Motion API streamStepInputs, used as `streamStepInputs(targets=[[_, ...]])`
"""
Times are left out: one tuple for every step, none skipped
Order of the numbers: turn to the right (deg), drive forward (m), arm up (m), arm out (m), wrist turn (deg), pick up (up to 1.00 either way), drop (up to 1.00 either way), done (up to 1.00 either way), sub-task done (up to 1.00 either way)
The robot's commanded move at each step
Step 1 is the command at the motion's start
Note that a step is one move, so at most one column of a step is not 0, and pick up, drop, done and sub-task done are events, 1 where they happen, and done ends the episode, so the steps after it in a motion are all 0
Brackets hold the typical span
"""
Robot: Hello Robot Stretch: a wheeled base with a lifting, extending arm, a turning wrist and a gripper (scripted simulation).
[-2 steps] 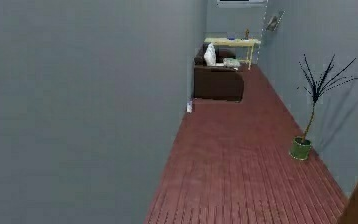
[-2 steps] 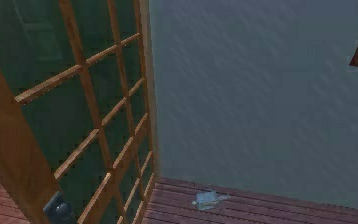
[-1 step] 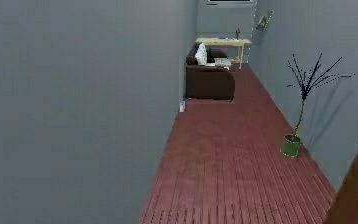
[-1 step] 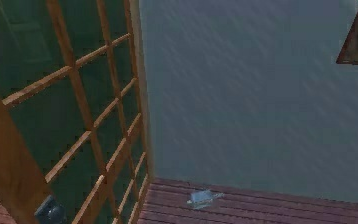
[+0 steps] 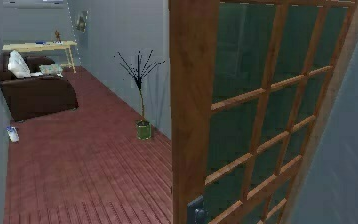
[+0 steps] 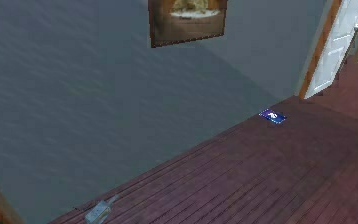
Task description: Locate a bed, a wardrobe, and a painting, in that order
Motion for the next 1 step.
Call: streamStepInputs(targets=[[9.0,0.00,0.00,0.00,0.0,0.00,0.00,0.00,0.00]])
